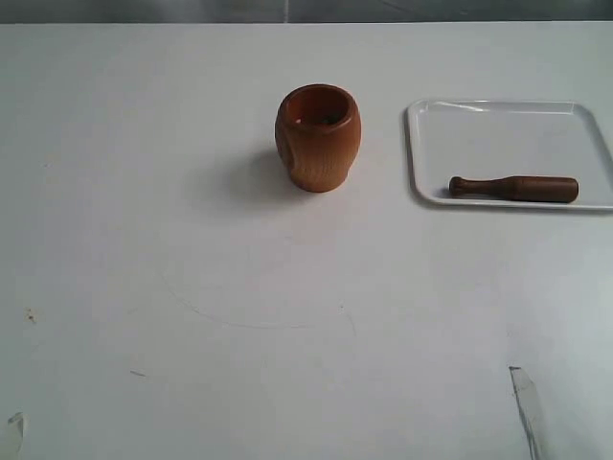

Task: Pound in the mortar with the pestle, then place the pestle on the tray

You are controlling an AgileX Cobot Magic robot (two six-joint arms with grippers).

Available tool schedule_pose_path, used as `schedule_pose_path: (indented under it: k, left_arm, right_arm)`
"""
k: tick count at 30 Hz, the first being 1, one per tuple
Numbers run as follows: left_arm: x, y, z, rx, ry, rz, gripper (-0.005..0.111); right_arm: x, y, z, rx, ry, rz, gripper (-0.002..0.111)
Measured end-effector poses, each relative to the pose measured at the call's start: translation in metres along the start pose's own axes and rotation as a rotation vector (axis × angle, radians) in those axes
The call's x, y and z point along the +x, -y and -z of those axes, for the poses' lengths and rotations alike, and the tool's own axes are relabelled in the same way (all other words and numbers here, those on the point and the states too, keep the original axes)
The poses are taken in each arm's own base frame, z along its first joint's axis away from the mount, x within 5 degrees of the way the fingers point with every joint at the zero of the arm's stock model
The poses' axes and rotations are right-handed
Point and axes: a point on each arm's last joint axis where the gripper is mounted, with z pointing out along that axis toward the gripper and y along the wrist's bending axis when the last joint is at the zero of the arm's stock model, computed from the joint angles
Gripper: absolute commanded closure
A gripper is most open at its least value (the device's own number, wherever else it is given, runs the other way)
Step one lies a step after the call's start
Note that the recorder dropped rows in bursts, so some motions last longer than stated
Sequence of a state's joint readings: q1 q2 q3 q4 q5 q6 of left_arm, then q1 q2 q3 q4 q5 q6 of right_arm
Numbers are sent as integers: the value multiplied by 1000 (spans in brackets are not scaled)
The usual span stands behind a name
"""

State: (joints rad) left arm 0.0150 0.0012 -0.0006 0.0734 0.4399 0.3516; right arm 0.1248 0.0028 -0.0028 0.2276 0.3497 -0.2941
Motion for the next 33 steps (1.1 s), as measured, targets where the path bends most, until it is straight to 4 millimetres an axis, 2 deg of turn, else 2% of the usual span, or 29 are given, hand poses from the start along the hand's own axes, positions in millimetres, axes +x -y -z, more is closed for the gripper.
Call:
schedule_pose_path:
  k: [4, 12, 33]
  left_arm:
    - [0, 0, 0, 0, 0, 0, 107]
    - [0, 0, 0, 0, 0, 0, 107]
    - [0, 0, 0, 0, 0, 0, 107]
  right_arm:
    - [0, 3, 0, 52, -3, -30, 108]
    - [0, -2, 0, -39, 3, -40, 108]
    - [0, -2, 0, -37, 2, -29, 108]
